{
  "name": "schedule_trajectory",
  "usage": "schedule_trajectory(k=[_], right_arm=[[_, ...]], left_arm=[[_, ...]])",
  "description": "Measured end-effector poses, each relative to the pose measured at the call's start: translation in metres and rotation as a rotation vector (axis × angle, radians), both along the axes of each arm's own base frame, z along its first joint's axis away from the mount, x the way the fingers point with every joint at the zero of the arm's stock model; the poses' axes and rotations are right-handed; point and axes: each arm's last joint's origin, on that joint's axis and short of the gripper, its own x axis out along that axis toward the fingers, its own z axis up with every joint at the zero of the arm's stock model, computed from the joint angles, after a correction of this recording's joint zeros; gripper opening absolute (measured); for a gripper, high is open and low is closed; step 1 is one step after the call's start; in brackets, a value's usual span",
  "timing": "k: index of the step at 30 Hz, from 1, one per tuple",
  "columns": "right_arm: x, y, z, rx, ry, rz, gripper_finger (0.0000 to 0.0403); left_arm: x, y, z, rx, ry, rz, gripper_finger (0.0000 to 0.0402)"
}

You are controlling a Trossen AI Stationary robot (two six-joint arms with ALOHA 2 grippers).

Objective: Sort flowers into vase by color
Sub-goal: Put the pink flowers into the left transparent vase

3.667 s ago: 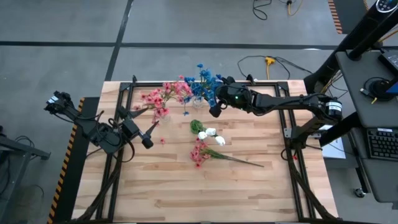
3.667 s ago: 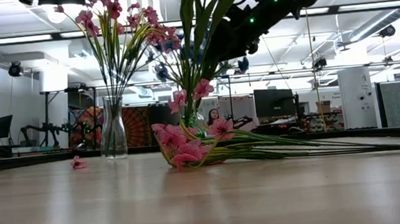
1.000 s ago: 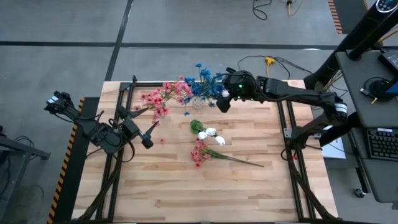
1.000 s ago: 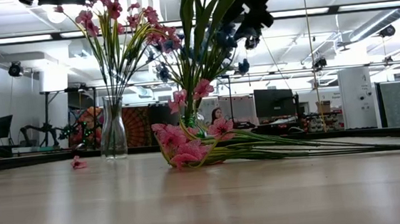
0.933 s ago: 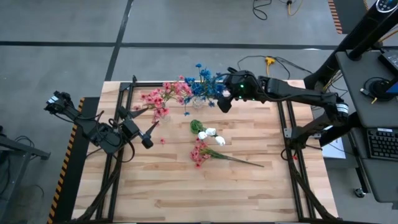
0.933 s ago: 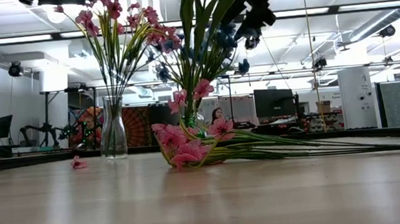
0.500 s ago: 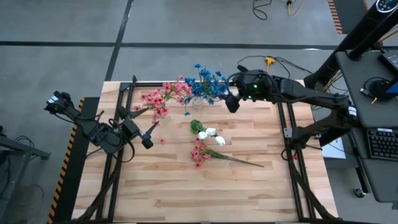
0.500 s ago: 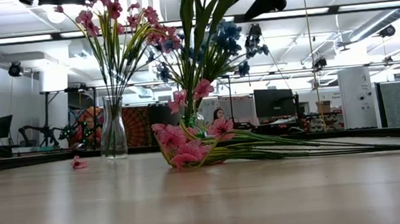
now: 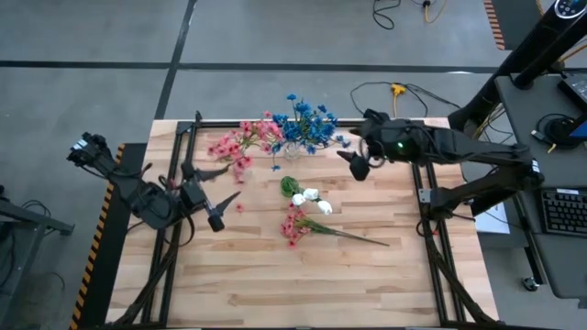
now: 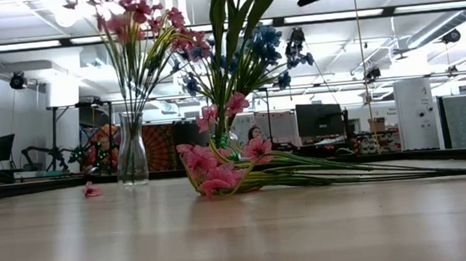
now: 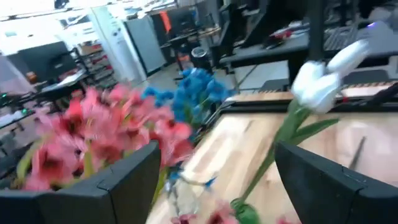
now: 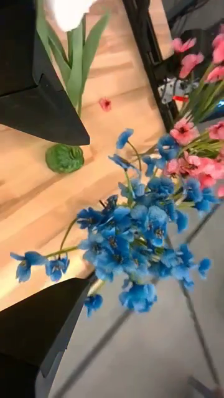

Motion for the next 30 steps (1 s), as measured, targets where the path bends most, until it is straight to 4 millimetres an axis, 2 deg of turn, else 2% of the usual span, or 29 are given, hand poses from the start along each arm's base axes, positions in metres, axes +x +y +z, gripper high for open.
schedule_trajectory(k=[4, 9, 13, 16, 22, 30], right_arm=[[-0.01, 0.014, -0.008, -0.055, -0.043, 0.047, 0.0359], [-0.017, 0.028, -0.026, -0.055, -0.038, 0.107, 0.0359], [-0.019, 0.04, -0.046, -0.056, -0.009, 0.156, 0.0359], [-0.019, 0.05, -0.065, -0.04, 0.023, 0.193, 0.0359], [-0.015, 0.07, -0.107, -0.045, 0.089, 0.286, 0.0359], [-0.013, 0.089, -0.163, 0.024, 0.176, 0.311, 0.0359]], left_arm=[[0.004, -0.021, 0.013, 0.047, 0.005, 0.011, 0.0296], [0.004, -0.052, 0.04, 0.187, 0.039, 0.138, 0.0296], [0.002, -0.077, 0.063, 0.201, 0.038, 0.069, 0.0296], [0.001, -0.094, 0.073, 0.21, 0.039, 0.029, 0.0296], [0.003, -0.125, 0.081, 0.217, 0.036, -0.033, 0.0296], [0.008, -0.159, 0.068, 0.195, 0.017, -0.076, 0.0296]])
